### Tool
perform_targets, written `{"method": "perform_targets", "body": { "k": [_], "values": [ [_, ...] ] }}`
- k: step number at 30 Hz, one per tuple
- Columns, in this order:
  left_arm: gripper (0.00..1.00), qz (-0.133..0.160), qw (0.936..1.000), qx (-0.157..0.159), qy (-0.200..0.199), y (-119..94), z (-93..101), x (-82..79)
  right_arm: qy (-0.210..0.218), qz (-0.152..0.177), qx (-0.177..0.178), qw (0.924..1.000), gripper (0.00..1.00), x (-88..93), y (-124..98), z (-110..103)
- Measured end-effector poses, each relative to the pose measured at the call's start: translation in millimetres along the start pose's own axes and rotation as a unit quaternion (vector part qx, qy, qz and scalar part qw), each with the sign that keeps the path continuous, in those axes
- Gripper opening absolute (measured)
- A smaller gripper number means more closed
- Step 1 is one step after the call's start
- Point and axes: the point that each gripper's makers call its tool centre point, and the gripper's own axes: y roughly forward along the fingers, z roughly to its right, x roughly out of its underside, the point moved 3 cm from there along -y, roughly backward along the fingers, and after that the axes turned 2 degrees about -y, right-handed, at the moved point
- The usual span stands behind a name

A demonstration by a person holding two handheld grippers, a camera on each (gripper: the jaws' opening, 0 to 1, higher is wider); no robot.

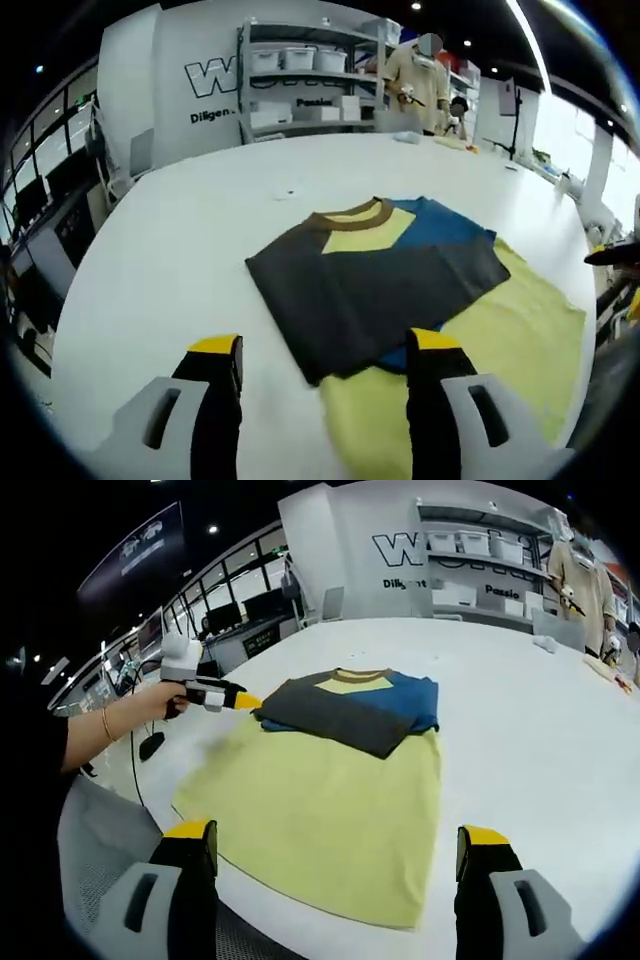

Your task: Fold the garment on the visible template until the final outline fits inside the template.

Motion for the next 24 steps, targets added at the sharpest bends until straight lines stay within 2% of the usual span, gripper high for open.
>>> {"method": "perform_targets", "body": {
  "k": [3, 5, 8, 12, 18, 21, 24],
  "values": [
    [0.52, -0.004, 0.9997, 0.008, -0.023, -1.8, -0.4, 5.9, 0.002, -0.001, 0.003, 1.0, 0.96, 2.1, 1.7, 1.7],
    [0.48, -0.006, 0.9997, 0.011, -0.022, -1.3, -0.6, 10.6, 0.004, -0.005, 0.005, 1.0, 0.95, 5.2, 3.0, 3.5],
    [0.39, -0.016, 0.9999, 0.003, 0.001, -0.9, -4.7, 19.1, 0.001, -0.01, 0.011, 0.9999, 0.92, 8.5, 3.6, 5.8],
    [0.25, -0.01, 0.9999, 0.003, -0.003, 0.6, -7.9, 22.4, 0.009, -0.019, 0.022, 0.9995, 0.87, 17.0, 5.8, 12.0],
    [0.14, -0.013, 0.9999, 0.004, 0.001, 7.1, -5.0, 28.6, 0.012, -0.027, 0.027, 0.9992, 0.83, 22.4, 7.3, 14.7],
    [0.09, -0.01, 0.9998, 0.014, 0.0, 10.7, 0.2, 29.5, 0.015, -0.029, 0.029, 0.999, 0.81, 25.4, 8.5, 17.2],
    [0.07, -0.005, 0.9999, 0.006, 0.009, 12.5, 0.4, 28.7, 0.019, -0.033, 0.03, 0.9988, 0.81, 29.2, 9.0, 18.7]
  ]
}}
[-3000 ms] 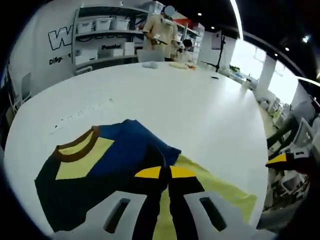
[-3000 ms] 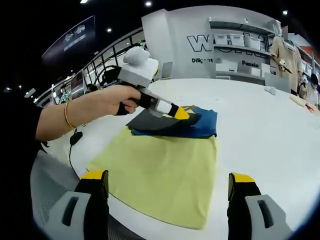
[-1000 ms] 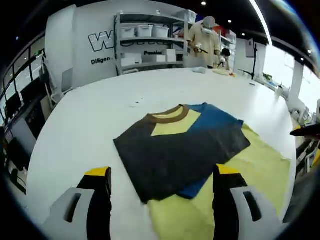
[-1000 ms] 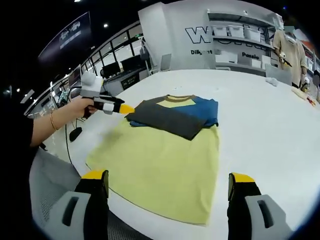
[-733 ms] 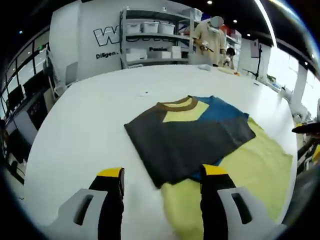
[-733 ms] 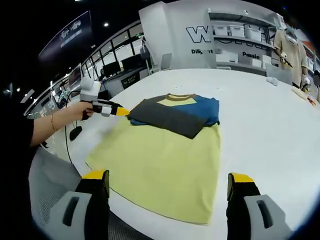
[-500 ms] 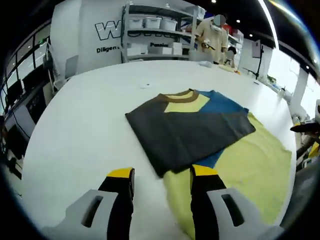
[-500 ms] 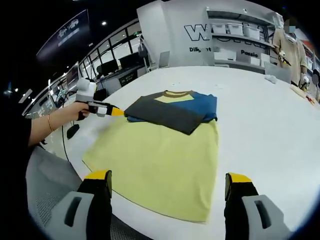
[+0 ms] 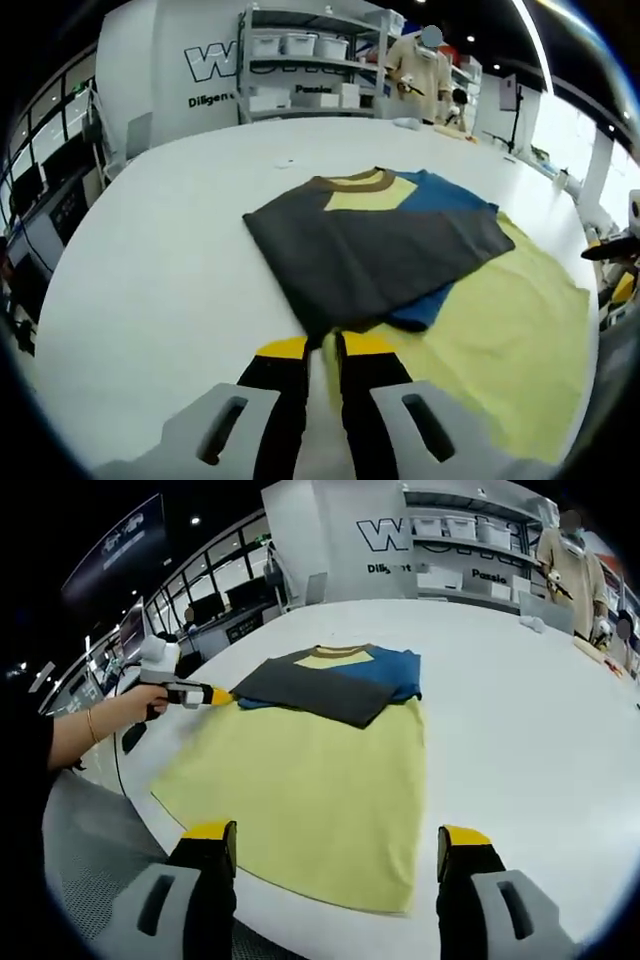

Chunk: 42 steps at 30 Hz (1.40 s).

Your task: Fold the garment on the visible template until the final outline fits inside the template.

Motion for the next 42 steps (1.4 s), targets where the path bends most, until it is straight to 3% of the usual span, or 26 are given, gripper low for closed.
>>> {"method": "perform_targets", "body": {
  "k": [6, 22, 33, 37, 39, 42],
  "values": [
    [0.0, 0.004, 1.0, -0.004, 0.006, 0.1, -1.2, 1.1, 0.004, -0.017, -0.001, 0.9998, 0.79, 10.4, 0.1, -0.5],
    [0.0, -0.015, 0.9992, -0.019, 0.031, -13.3, -20.2, 2.4, -0.006, -0.036, -0.026, 0.999, 0.78, 13.3, 1.1, -12.5],
    [0.0, -0.031, 0.9992, -0.024, 0.008, -22.6, -39.8, 8.6, -0.006, -0.044, -0.038, 0.9983, 0.74, 13.3, 5.0, -19.1],
    [0.03, -0.033, 0.999, -0.027, -0.01, -23.9, -41.9, 10.1, -0.003, -0.047, -0.041, 0.9981, 0.73, 13.7, 6.8, -20.6],
    [0.08, -0.039, 0.9985, -0.031, -0.022, -27.5, -42.2, 9.3, 0.001, -0.045, -0.042, 0.9981, 0.74, 12.9, 7.6, -22.0],
    [0.19, -0.032, 0.999, -0.03, -0.01, -35.5, -39.5, 3.4, 0.029, -0.028, -0.038, 0.9985, 0.81, 7.7, 9.7, -21.6]
  ]
}}
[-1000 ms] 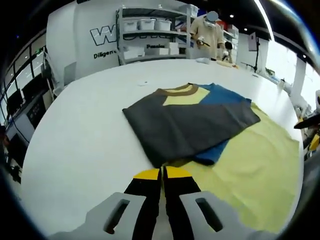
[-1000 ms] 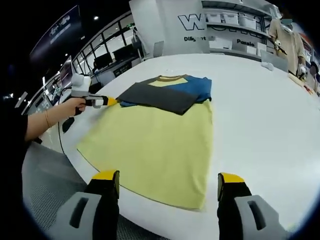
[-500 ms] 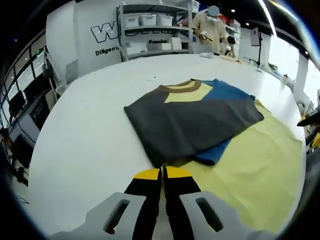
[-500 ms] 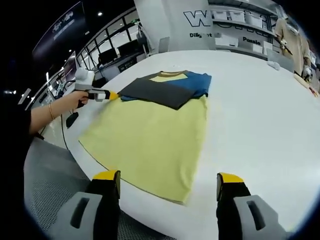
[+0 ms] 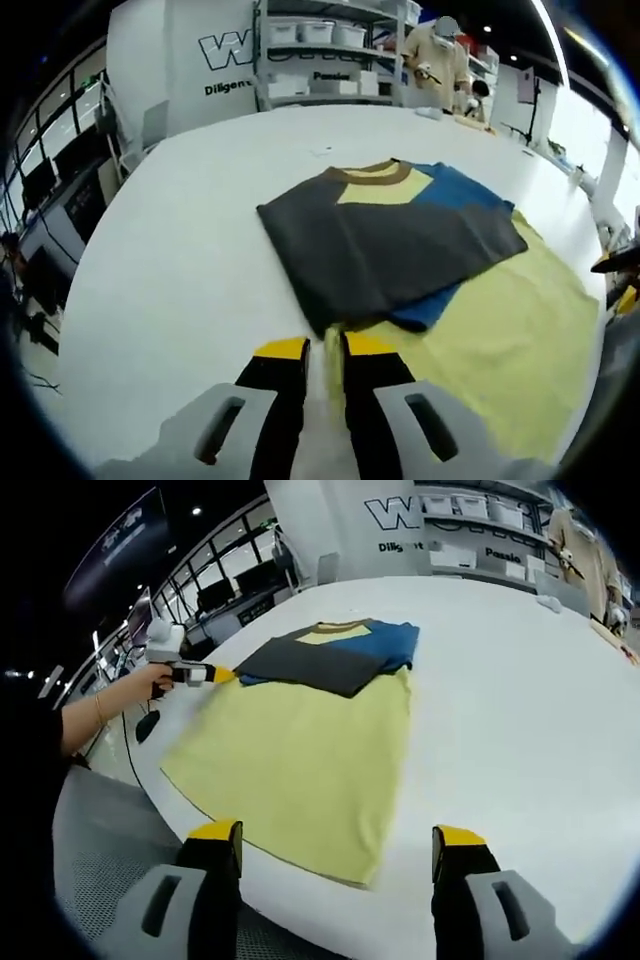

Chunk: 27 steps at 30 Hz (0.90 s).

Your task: Fold the garment on the visible template until the final outline fits inside the template.

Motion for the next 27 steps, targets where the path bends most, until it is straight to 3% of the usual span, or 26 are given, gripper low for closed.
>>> {"method": "perform_targets", "body": {
  "k": [3, 7, 13, 16, 22, 27],
  "values": [
    [0.31, 0.018, 0.9997, 0.012, -0.007, -10.0, 6.3, -6.8, 0.0, 0.005, -0.004, 1.0, 0.84, -2.8, -0.2, -1.2],
    [0.62, 0.009, 0.9999, 0.004, -0.012, -17.9, 12.4, -2.6, -0.005, 0.018, 0.01, 0.9998, 0.97, -7.3, 2.4, 1.3],
    [0.8, 0.004, 0.9999, 0.01, -0.012, -34.1, 21.2, 5.8, -0.006, 0.013, 0.008, 0.9999, 0.99, -5.8, 4.2, -0.8],
    [0.83, 0.007, 0.9998, 0.017, -0.009, -41.7, 26.8, 8.8, -0.01, 0.009, 0.01, 0.9999, 0.99, -4.7, 6.1, -1.8],
    [0.98, 0.005, 0.9996, 0.023, -0.014, -57.1, 39.2, 16.4, -0.021, 0.007, 0.011, 0.9997, 0.99, -3.1, 8.1, -5.5],
    [0.99, -0.02, 0.9995, 0.026, -0.002, -68.1, 47.5, 29.8, -0.031, -0.002, 0.01, 0.9995, 0.99, 0.6, 10.4, -9.0]
  ]
}}
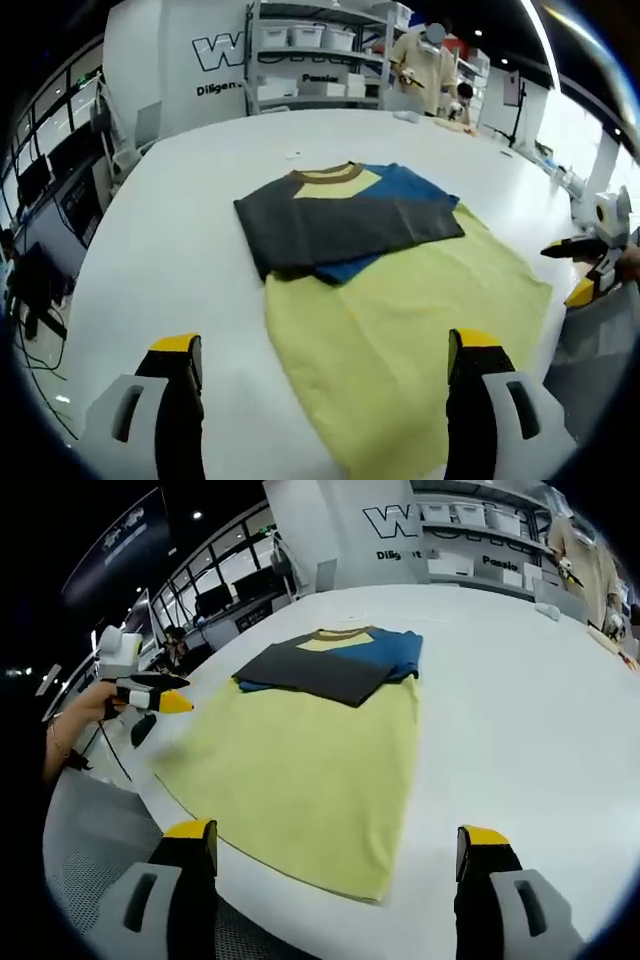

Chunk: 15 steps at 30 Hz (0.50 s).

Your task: Fold the garment on the visible template until the final outline fits inside the template.

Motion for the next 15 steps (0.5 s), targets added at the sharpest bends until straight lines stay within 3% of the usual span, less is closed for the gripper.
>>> {"method": "perform_targets", "body": {
  "k": [6, 8, 15],
  "values": [
    [0.98, -0.016, 0.9996, 0.004, -0.024, -15.8, 7.7, 22.1, -0.008, -0.016, 0.002, 0.9998, 0.94, 3.9, -0.7, 0.6],
    [0.94, -0.017, 0.9982, 0.005, -0.057, -21.4, 13.7, 30.5, 0.001, -0.016, 0.002, 0.9999, 0.91, 3.9, -0.7, 0.1],
    [0.89, -0.034, 0.9979, -0.013, -0.053, -34.8, 23.6, 51.4, -0.003, -0.016, -0.002, 0.9999, 0.87, 3.0, -2.4, -2.6]
  ]
}}
